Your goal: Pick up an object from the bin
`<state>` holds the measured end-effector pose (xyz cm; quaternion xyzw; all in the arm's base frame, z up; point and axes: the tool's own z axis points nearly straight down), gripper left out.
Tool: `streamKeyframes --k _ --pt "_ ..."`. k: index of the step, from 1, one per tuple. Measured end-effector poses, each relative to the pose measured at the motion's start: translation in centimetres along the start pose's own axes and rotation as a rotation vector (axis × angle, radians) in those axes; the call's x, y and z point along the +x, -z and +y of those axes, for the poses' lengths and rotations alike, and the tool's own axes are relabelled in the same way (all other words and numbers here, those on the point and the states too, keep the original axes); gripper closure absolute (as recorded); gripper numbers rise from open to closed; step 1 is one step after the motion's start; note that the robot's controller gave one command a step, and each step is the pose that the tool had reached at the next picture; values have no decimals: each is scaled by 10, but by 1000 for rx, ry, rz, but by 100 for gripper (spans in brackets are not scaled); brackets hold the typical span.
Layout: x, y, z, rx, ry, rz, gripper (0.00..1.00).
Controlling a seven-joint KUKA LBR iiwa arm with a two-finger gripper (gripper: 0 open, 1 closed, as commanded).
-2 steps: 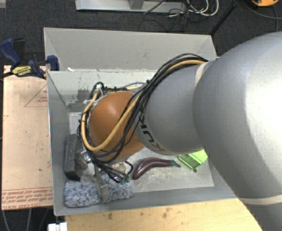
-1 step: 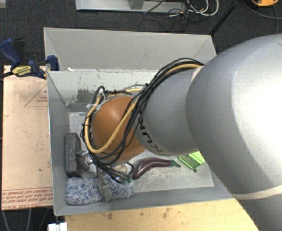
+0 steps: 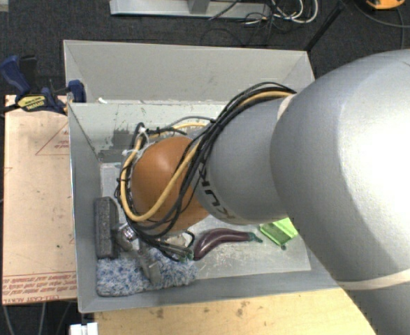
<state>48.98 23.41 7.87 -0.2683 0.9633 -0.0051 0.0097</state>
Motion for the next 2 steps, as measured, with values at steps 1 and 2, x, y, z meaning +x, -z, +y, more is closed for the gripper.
streamKeyframes --k 1,2 --pt "0 0 0 0 0 0 100" --pt "0 5 0 -2 1 3 100"
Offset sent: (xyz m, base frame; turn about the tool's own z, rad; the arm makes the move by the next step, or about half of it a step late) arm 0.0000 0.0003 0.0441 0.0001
